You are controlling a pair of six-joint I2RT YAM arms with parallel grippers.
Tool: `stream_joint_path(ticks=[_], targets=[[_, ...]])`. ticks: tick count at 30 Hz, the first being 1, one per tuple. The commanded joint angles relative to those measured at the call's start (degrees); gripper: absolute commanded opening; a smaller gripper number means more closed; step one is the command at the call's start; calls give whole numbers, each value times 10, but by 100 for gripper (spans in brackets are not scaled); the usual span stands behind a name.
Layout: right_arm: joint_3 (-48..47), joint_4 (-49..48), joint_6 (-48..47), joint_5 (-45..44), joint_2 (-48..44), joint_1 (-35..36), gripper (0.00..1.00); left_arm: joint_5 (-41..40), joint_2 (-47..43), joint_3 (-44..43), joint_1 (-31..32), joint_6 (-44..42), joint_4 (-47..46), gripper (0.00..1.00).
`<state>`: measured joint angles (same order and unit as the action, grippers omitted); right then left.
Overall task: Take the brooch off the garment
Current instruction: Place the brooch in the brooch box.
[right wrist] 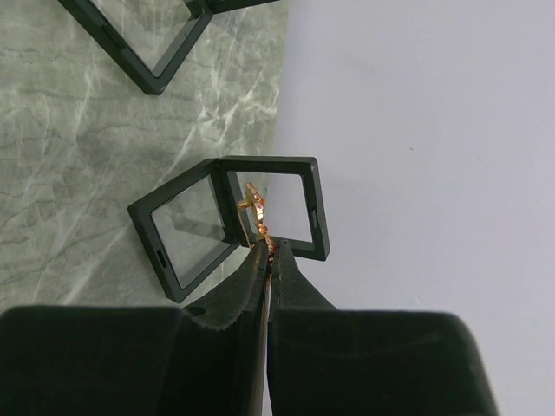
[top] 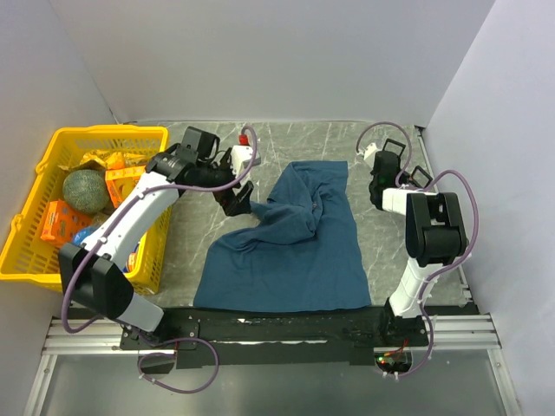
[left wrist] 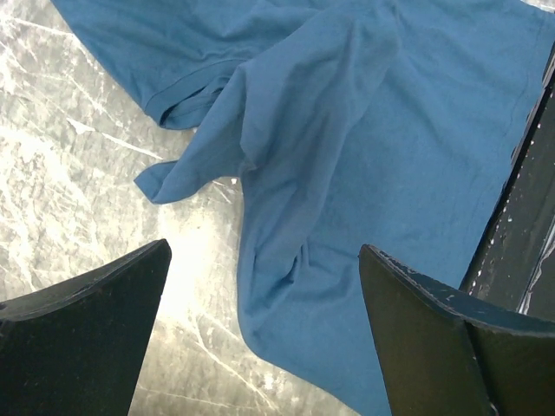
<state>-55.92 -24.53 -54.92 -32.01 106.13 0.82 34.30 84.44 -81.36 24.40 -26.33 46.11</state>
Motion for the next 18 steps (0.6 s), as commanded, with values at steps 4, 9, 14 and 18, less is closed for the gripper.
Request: stream_joint_path(ticks=[4,9,14,18], targets=[[-25,9,29,19,15,-32,0,9,21,-56,-8,-2,30,96],[-27,8,36,33,27,-45,0,10,33,-59,-10,0,34,96],[-27,18,47,48,29,-49,0,14,40,-69,-11,5,37,96],[-33,24,53,49,30,-48,0,22,46,-78,-12,7,42,96]])
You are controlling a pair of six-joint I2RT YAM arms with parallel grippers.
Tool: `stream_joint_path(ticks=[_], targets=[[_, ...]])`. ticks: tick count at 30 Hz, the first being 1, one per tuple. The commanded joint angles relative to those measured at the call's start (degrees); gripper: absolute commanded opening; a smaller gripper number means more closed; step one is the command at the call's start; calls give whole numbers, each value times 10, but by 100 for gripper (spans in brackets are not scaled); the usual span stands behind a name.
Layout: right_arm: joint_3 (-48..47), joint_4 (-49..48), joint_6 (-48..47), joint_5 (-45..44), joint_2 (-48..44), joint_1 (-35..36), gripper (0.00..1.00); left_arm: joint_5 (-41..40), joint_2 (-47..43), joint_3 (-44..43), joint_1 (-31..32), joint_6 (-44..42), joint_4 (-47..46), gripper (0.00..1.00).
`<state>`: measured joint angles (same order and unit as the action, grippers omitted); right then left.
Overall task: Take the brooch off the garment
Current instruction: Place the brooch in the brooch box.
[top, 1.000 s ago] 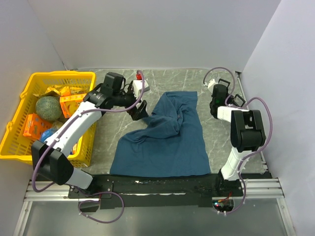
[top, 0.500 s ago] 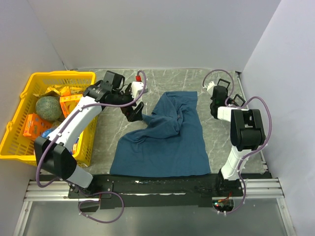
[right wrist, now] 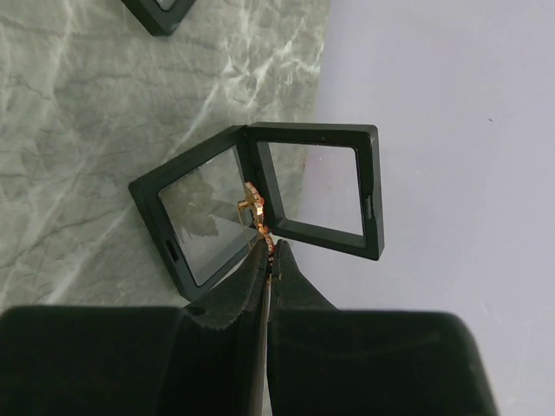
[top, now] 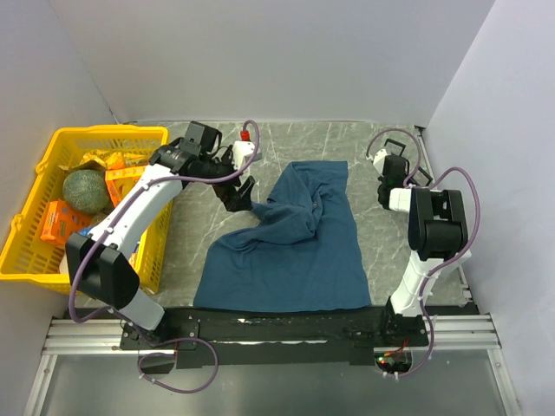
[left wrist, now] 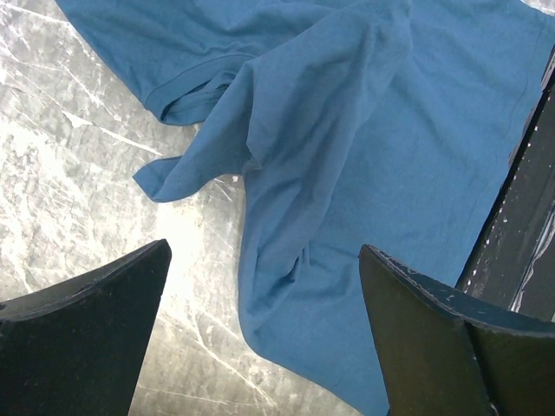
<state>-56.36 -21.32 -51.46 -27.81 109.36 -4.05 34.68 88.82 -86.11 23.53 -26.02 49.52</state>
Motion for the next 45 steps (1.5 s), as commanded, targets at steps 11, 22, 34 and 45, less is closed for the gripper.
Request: stream_joint_path(ticks=[11,22,34,45], targets=[[-29,-25,13,-1,11,-3,0,23,0,-26,-4,7,3,96],[-26,-51,12,-8,21,-7,0,26,0,-23,-7,11,1,96],[-35,-36,23,0,32,-16,0,30,6,-29,-7,14,3,96],[-37,-37,27,1,35,-17,0,34,7,-29,-7,15,4,96]])
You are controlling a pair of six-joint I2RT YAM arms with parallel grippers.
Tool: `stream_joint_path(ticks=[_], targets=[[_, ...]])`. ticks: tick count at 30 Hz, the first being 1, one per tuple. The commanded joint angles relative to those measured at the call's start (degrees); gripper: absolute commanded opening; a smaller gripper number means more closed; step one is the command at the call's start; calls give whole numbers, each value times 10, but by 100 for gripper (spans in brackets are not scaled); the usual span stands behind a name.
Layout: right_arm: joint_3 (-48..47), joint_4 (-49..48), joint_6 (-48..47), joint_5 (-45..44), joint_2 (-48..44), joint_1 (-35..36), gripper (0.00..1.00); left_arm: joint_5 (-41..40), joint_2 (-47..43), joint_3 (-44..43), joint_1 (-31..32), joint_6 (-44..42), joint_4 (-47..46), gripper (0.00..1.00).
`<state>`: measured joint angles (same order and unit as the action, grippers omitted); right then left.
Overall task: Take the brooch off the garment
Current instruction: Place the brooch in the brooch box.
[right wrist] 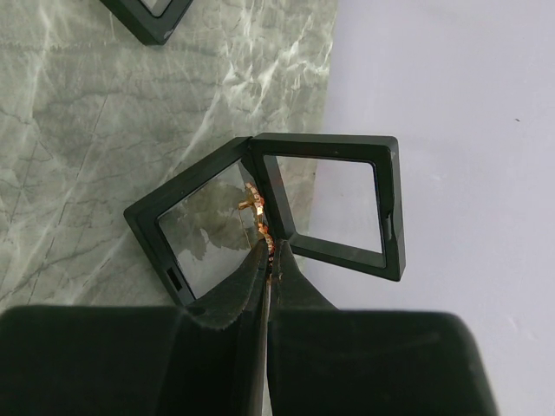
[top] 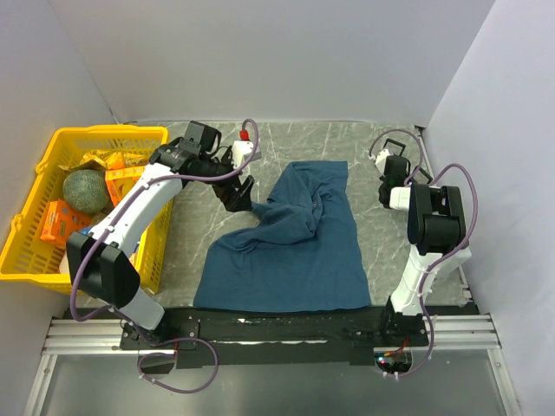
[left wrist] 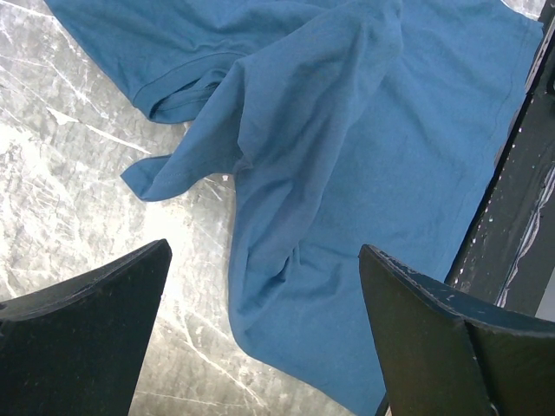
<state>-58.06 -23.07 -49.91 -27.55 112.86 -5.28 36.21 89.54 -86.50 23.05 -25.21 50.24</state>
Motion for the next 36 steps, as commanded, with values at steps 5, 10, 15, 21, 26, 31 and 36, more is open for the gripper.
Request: stream_joint_path(ticks=[5,10,15,21,26,31,36], targets=[[-18,-25,10,-2,1,-3,5,21,-2,-24,-3,7,-4,96],[-21,-18,14,-3,-1,-4,17,21,-4,-24,-4,7,-4,96],[-21,-15,17,0,-4,-3,21,20,-2,-25,-4,9,-5,96],[-21,-4,21,7,-9,-4,21,22,-1,-28,-5,9,-2,96],[-21,19,34,19,-20,-3,20,24,-2,-28,-6,10,-2,96],[-26,52,47,36,-33,-4,20,26,-4,-29,-7,9,-1,96],[-29,74,57,49,-43,-3,19,25,-6,-27,-8,10,-2,96]])
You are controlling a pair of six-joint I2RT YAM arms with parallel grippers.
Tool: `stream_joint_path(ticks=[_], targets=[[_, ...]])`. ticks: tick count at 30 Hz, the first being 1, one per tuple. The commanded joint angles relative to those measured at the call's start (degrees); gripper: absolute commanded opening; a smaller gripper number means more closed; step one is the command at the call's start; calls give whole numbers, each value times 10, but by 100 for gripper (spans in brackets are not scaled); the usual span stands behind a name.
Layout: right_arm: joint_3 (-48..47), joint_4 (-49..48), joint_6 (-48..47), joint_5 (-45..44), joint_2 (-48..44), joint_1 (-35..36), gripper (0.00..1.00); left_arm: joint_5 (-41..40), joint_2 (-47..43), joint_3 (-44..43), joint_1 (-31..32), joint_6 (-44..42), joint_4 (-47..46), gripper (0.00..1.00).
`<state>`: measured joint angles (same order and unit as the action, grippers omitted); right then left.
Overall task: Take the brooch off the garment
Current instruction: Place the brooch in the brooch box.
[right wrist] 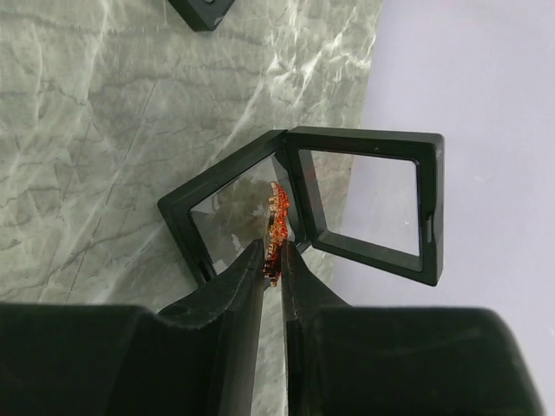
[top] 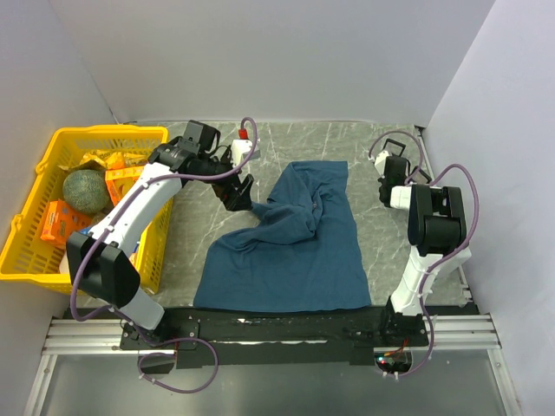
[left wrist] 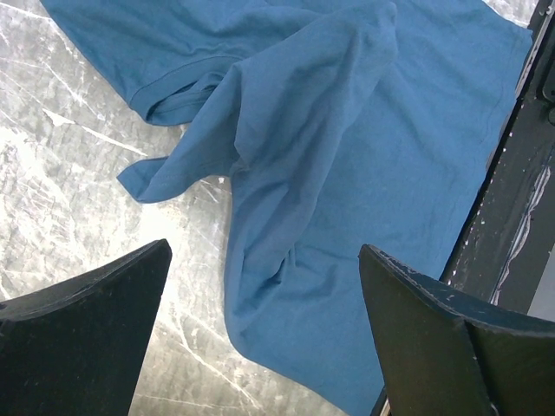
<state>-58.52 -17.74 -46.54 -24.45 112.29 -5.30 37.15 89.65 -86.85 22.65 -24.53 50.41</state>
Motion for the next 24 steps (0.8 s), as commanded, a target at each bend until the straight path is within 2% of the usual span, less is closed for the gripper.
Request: stream_joint_path(ticks=[1,13,24], targets=[[-25,24,24,22,-40,-3,19,15,-8,-23,-4,3,-4,96],[-35,56,32,37,-44,-3,18,17,-15,-20,-9,3,-4,96],[-55,104,42,56,-51,-4,30,21,-15,-24,-11,4,-2,96]])
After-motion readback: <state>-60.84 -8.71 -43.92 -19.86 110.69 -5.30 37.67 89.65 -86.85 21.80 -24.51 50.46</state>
